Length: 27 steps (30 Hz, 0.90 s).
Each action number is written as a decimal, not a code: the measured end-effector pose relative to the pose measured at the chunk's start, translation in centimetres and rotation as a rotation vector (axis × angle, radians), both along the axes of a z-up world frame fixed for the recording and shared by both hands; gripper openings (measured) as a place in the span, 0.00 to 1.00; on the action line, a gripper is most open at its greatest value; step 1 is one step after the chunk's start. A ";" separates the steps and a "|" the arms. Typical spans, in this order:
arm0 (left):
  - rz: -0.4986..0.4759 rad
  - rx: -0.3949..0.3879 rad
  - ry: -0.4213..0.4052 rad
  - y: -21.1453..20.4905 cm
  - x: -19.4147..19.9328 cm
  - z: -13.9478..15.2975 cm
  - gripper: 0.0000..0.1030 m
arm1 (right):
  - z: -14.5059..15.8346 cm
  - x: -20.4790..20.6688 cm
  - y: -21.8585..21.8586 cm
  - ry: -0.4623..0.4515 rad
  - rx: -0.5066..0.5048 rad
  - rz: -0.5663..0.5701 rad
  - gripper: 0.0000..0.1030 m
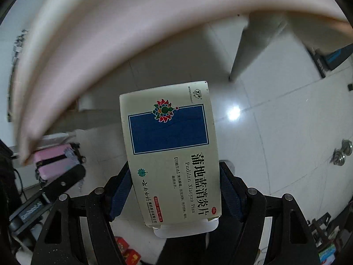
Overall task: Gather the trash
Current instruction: 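Carry both items to the trash bin and open both tools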
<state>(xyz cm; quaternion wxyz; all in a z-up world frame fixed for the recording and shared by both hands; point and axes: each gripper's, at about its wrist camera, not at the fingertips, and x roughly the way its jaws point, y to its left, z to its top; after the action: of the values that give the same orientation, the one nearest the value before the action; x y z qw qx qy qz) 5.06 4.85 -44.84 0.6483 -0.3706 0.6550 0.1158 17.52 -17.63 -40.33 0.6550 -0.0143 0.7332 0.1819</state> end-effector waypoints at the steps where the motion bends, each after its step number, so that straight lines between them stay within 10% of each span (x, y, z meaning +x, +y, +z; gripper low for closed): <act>1: 0.011 -0.012 0.024 0.1 0.0 -2.5 0.48 | -2.4 0.0 0.2 0.017 -0.014 0.004 0.74; 9: 0.107 -0.187 0.093 0.9 -0.3 -15.9 0.50 | -16.9 -0.8 1.4 0.141 -0.028 0.019 0.75; 13: 0.131 -0.183 0.095 1.2 -1.5 -18.1 0.83 | -21.1 -1.7 2.3 0.202 0.005 0.042 0.85; 20: 0.111 -0.064 0.124 1.3 -4.0 -15.7 0.89 | -21.9 -2.1 3.1 0.141 -0.023 0.096 0.96; 27: 0.038 0.184 0.142 -0.2 -5.2 -8.4 0.89 | -15.2 -3.2 2.6 -0.012 -0.135 0.198 0.96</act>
<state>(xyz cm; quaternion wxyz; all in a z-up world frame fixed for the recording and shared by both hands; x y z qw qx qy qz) -0.14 4.61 -53.20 0.6294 -0.3129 0.6785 0.2137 14.35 -15.07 -55.51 0.6357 -0.1317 0.7350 0.1957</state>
